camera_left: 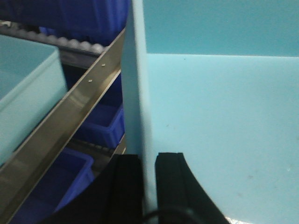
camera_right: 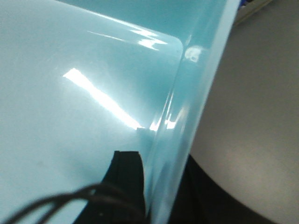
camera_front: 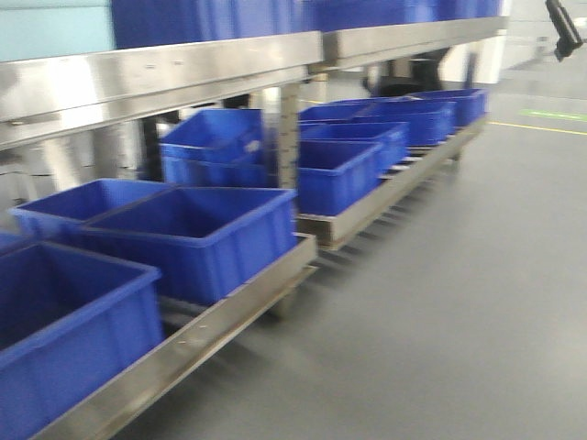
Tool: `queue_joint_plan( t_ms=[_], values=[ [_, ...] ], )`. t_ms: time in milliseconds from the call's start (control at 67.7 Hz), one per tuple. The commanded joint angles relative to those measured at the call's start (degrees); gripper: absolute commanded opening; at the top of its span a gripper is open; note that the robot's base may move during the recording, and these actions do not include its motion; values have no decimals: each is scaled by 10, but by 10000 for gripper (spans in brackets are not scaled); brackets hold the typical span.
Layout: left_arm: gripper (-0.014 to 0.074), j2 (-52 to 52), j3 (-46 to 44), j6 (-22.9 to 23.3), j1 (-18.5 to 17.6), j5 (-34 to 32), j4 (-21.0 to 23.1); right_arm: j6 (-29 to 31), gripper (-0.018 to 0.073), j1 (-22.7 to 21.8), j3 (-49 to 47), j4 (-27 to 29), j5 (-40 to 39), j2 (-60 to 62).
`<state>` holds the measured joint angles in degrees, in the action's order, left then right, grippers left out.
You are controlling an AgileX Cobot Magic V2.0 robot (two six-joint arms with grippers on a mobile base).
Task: Move two blue bins to right shelf middle
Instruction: 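Drive backward and turn away from the shelf holding the bin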
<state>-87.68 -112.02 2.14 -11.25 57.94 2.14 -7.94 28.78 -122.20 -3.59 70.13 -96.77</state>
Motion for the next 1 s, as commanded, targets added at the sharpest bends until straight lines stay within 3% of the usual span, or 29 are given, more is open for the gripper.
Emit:
queue_joint_plan(
  t_ms=[0,990],
  values=[
    [-111,5,-8,-2,-9,-46,49,18,-153,3,-5,36,-25,4],
    [-111,5,-8,-2,-9,-46,49,18,-153,3,-5,36,-25,4]
  ],
)
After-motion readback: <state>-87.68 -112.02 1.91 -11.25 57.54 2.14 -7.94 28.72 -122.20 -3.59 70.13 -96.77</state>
